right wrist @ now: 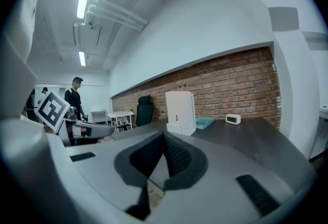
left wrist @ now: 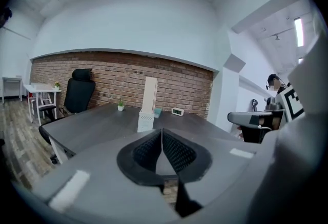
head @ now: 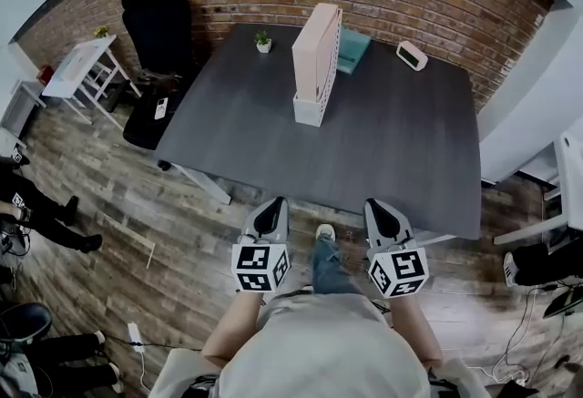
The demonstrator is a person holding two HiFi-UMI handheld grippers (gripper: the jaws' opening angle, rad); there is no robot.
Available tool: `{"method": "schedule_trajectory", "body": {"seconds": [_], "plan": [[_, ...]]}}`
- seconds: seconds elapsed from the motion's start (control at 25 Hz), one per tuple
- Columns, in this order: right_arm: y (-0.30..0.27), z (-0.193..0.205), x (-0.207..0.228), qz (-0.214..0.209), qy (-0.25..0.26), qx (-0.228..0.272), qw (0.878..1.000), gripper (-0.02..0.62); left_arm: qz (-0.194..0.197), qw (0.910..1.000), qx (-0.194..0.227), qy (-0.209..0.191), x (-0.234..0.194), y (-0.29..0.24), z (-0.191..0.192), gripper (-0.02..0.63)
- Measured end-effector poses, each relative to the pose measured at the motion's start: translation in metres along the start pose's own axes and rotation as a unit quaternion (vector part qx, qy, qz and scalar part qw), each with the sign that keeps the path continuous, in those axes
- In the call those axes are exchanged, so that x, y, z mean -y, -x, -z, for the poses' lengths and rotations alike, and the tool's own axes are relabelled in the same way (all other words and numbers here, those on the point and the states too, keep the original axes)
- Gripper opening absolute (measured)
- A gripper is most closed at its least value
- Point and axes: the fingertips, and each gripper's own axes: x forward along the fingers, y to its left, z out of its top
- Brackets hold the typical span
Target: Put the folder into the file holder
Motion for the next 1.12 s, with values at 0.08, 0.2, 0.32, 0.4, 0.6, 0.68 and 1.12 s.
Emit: {"method": "schedule_trajectory", "body": {"seconds": [0.08,0.2,0.32,0.4,0.6,0.68,1.12], "plan": [[0.014,0.005,-0.01,-0.003,0.003,-0.002,1.0,0.005,-0.004,0.9999,0.006,0.007,0.003,0.019,0.005,0.018],[0.033,0.013,-0.023,-0.007,0.007,-0.006,1.0,0.005,-0.01,0.9998,0.012,0.013,0.006,0.045,0.012,0.018],[0.048,0.016,-0.032,-0.011,0.011,-0.008,1.0,0.005,-0.012,0.9997,0.019,0.012,0.012,0.065,0.016,0.018],[0.056,0.017,-0.036,-0.013,0.013,-0.009,1.0,0.004,-0.011,0.9997,0.019,0.01,0.016,0.074,0.019,0.018],[0.065,0.019,-0.045,-0.013,0.016,-0.009,1.0,0.003,-0.009,0.9998,0.015,0.007,0.019,0.087,0.024,0.018],[0.066,0.019,-0.049,-0.014,0.024,-0.012,1.0,0.003,-0.008,0.9998,0.016,0.004,0.021,0.089,0.024,0.018],[0.058,0.012,-0.057,-0.02,0.033,-0.006,0.999,0.003,0.001,0.9997,0.023,-0.003,0.021,0.086,0.014,0.018]]}}
